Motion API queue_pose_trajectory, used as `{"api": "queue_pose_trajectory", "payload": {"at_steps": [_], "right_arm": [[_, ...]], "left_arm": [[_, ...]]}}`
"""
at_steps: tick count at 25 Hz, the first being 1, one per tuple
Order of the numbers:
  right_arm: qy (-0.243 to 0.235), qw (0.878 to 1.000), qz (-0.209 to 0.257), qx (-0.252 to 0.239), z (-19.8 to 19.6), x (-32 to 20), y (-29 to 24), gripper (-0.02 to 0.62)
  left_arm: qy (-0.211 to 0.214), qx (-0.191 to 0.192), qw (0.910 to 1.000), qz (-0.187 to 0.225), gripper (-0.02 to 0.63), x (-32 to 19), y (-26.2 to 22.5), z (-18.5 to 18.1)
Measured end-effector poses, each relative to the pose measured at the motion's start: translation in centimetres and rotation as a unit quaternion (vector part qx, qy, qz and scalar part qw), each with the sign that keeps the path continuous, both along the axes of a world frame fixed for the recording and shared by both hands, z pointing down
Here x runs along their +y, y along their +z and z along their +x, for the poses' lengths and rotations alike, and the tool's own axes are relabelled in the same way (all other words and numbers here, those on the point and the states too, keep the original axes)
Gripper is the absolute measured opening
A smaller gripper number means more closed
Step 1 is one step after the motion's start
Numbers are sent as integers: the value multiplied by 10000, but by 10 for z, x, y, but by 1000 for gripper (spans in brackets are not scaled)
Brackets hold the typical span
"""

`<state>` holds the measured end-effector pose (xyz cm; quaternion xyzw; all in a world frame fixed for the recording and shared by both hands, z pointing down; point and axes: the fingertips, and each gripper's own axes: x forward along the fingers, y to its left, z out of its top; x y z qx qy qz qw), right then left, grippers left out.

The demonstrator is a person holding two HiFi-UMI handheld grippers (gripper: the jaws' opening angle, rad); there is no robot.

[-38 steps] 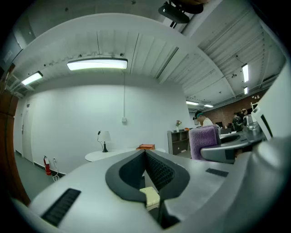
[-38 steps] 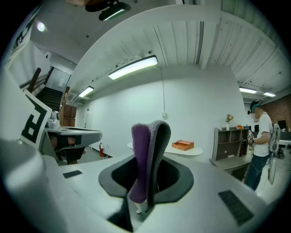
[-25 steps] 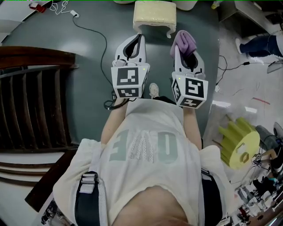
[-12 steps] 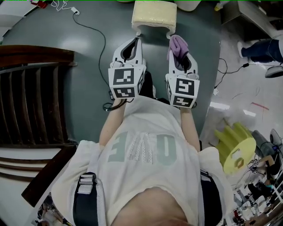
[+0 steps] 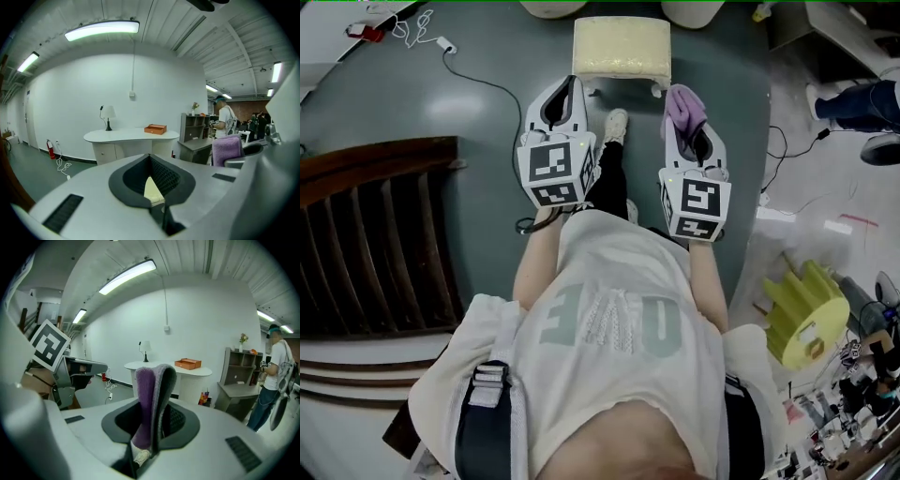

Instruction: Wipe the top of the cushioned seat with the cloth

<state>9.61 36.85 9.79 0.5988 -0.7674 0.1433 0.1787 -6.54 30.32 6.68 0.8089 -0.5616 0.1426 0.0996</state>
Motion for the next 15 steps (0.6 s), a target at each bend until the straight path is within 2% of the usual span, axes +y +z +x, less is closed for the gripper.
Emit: {"api": "queue_pose_trajectory", "payload": {"at_steps": [2, 6, 9, 15], "right_arm": [[158, 9999, -39, -33, 2, -38, -1, 94], [260, 9996, -117, -34, -7, -123, -3, 94], [351, 9992, -156, -103, -6, -180, -6, 94], [437, 9985, -132, -296, -23, -259, -23, 94]], "left_arm": [[29, 78, 9999, -81, 6, -41, -1, -1], [251, -51, 9997, -20, 6, -127, -2, -2], [339, 55, 9994, -35, 6, -184, -5, 1], [487, 177, 9986, -42, 6, -250, -12, -9]]}}
